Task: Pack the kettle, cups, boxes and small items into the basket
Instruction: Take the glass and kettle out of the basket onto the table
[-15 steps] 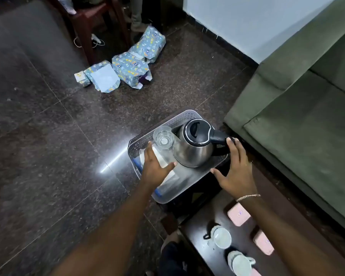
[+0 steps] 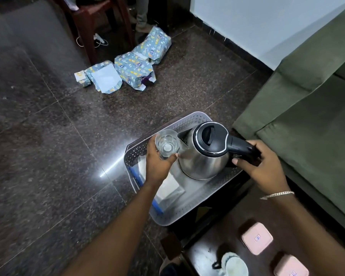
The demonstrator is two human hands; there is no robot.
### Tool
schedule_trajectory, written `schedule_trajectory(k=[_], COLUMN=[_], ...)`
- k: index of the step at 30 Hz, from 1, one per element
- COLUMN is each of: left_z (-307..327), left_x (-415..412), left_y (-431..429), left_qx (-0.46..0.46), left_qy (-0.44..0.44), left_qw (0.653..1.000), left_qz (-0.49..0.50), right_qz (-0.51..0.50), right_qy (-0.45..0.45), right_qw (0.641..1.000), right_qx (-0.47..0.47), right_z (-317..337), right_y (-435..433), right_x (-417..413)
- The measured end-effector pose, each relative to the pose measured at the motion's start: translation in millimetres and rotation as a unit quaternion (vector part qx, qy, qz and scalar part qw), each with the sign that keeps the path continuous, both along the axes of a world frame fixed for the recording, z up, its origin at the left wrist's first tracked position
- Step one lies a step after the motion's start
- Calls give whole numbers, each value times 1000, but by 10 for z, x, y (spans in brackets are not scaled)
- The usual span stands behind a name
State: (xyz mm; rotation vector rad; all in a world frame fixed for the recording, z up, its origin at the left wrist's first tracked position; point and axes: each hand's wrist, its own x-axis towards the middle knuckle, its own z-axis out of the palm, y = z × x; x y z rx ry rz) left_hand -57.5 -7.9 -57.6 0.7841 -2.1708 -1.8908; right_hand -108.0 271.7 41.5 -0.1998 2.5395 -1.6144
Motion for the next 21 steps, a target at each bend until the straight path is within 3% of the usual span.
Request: schedule_trajectory(k=[7, 21], left_z=[-48, 391], left_x=[-7, 197], left_y=[-25, -134], left_qx=[-36, -108], left_qy=[7, 29], left_qw=[999, 994], left_qz=[7, -14], right_qz=[195, 36], right_qy=[-132, -66], right_qw=[970, 997], right_qx=[-56, -29], right_z=[105, 157], right_y=[91, -37], right_x=[-367, -37])
